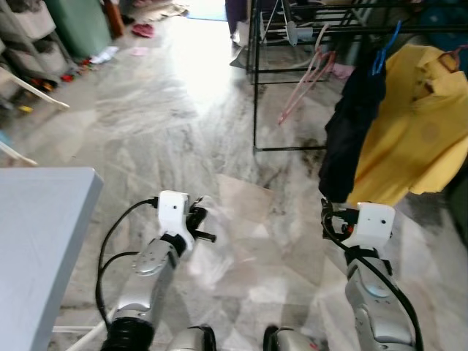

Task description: Hang hanger

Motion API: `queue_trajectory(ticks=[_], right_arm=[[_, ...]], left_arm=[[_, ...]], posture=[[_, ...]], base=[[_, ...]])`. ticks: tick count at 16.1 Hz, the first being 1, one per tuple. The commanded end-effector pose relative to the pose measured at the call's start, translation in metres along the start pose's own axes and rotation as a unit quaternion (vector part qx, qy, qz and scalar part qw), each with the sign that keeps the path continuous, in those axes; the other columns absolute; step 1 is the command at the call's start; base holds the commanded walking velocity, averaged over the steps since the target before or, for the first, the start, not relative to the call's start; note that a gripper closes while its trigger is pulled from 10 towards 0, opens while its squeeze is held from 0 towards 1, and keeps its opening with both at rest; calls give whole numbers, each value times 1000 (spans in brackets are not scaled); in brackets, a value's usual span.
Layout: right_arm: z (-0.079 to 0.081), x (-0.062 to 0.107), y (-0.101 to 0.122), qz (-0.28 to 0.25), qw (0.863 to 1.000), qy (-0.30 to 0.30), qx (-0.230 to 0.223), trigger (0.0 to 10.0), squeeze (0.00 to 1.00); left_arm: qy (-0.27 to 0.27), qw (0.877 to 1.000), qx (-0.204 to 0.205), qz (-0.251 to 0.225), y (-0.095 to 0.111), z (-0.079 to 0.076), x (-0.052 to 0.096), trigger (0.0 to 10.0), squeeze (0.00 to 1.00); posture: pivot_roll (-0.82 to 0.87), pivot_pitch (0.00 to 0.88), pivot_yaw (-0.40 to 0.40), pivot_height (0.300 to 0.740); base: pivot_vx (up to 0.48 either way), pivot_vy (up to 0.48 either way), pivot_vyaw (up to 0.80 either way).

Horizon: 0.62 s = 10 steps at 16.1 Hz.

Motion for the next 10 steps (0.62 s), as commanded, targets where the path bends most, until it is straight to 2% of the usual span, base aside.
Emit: queue_trajectory(ticks=[1, 8, 10], right_arm=[[-1, 0, 1, 0, 1000, -3, 3, 10000, 0], [1, 2, -2, 4, 1000, -3, 3, 10000, 0], [5, 4, -6, 8, 1000, 7, 21, 10000, 0]], left_arm=[[-12, 1000, -8, -23, 11, -3, 1, 10000, 0], [-29, 998, -28, -38, 28, -3, -5, 10000, 0], [-25, 999, -23, -35, 29, -2, -6, 10000, 0]], posture=[[-82, 187, 44, 740], [-82, 201, 63, 740], [-83, 207, 69, 740]], base=[[0, 0, 0], [0, 0, 0], [0, 0, 0]])
Point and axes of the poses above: a point about 5 cm out from each wrist's last joint towards the gripper, its own x axis pointing back from the gripper into the wrist, its own y axis along the axis of the wrist's last joint, z = x × y, the point moved 5 cm from there along -x, pointing out of the wrist towards the gripper, and after that the axes turned 2 degrees about x, right-handed, at the moved point
